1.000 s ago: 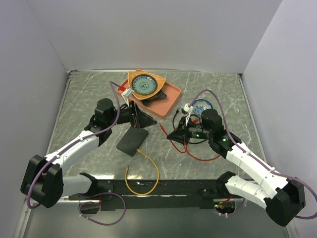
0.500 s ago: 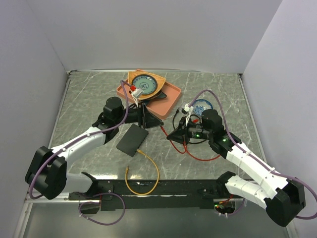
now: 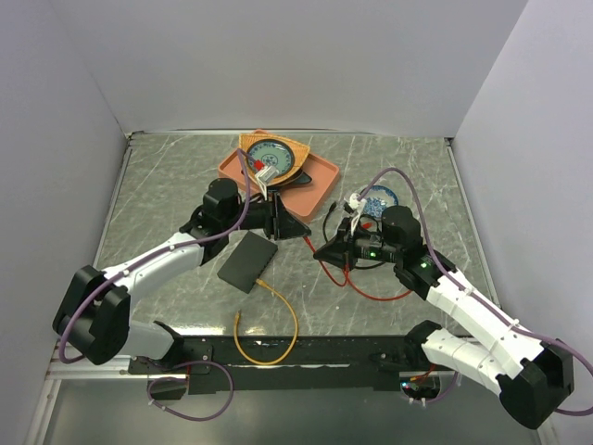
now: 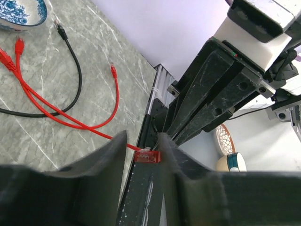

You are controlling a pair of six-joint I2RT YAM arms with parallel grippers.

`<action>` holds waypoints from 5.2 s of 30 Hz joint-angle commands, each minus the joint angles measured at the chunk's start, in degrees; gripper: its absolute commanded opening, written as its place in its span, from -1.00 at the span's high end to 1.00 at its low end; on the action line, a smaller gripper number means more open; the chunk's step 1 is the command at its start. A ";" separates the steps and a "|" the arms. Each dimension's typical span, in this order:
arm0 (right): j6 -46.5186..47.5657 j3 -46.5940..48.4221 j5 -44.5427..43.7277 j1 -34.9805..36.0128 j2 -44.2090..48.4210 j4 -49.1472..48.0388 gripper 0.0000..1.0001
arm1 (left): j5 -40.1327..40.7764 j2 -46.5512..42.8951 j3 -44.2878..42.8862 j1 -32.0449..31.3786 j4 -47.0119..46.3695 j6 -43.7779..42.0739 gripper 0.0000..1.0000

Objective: Insert the plug into the switch port

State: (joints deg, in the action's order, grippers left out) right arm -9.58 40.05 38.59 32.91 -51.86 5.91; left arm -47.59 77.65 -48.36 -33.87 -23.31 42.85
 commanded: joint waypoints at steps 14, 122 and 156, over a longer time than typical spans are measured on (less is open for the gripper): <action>-3.42 0.20 -5.37 0.05 1.67 -4.58 -0.21 | 2.95 -2.41 -1.65 -0.76 -1.30 -1.89 0.98; 3.87 11.36 -33.14 19.56 -33.04 5.34 1.00 | 28.00 0.21 5.55 25.25 25.25 -9.44 -0.93; -1.05 16.11 -39.99 25.80 -49.48 -2.57 1.00 | 15.34 13.41 6.26 25.87 26.56 -13.32 -0.25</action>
State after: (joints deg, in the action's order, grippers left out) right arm -9.43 54.13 -0.67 57.19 -99.70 5.69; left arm -30.79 91.02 -42.59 -7.97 2.87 30.59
